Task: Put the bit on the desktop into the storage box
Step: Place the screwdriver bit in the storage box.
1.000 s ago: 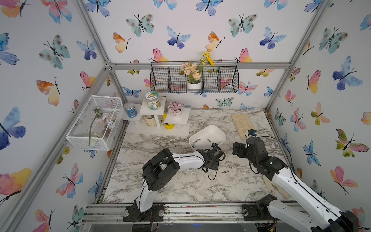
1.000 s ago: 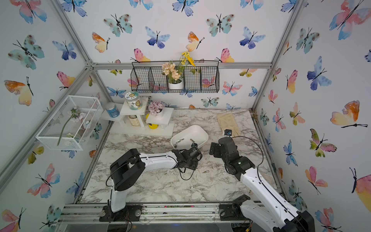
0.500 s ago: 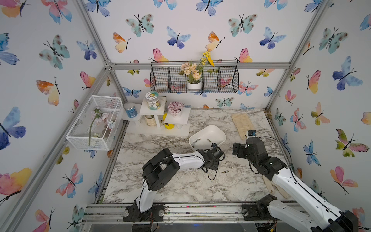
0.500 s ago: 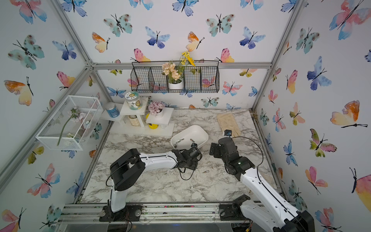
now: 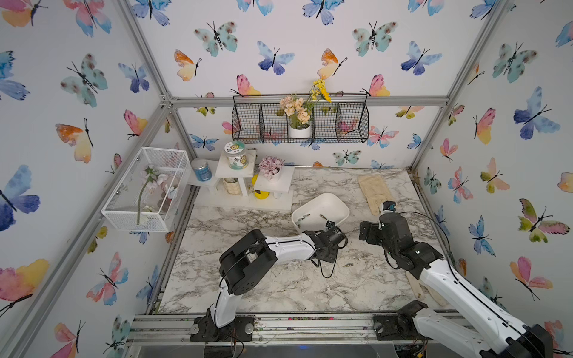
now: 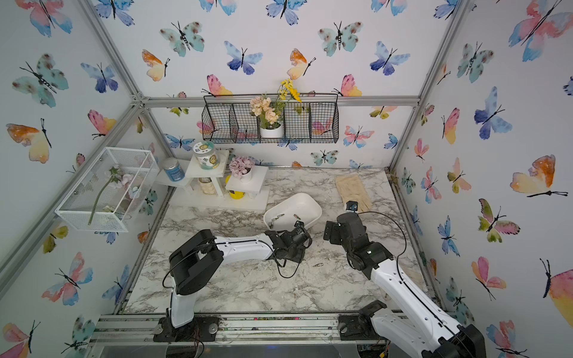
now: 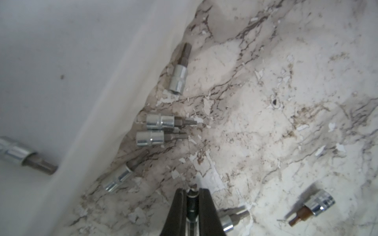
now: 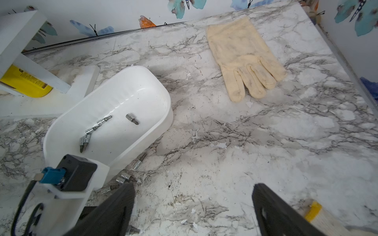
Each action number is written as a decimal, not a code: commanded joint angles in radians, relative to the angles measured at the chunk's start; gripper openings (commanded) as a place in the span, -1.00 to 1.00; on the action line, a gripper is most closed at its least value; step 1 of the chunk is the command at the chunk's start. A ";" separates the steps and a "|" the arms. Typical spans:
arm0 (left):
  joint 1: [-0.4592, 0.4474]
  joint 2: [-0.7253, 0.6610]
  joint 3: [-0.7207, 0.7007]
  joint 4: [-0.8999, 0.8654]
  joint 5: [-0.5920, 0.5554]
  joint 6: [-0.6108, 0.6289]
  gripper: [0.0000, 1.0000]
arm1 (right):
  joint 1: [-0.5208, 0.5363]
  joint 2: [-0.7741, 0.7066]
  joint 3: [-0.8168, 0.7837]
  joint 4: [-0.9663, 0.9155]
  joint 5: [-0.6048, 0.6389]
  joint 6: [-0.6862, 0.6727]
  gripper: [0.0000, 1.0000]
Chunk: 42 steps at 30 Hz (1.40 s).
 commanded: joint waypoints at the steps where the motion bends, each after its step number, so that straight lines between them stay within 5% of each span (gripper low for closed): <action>1: 0.002 -0.074 0.000 -0.045 -0.033 0.008 -0.92 | -0.003 0.005 -0.021 -0.001 -0.020 0.014 0.90; 18: 0.069 -0.218 0.085 -0.091 -0.058 0.069 -0.92 | -0.003 0.033 -0.064 0.050 -0.176 -0.025 0.92; 33: 0.237 -0.041 0.179 -0.049 0.031 0.166 -0.90 | -0.003 0.110 -0.045 0.091 -0.386 -0.099 0.83; 42: 0.258 0.005 0.179 -0.032 0.061 0.173 -0.74 | -0.002 0.219 0.056 -0.132 -0.420 -0.036 0.80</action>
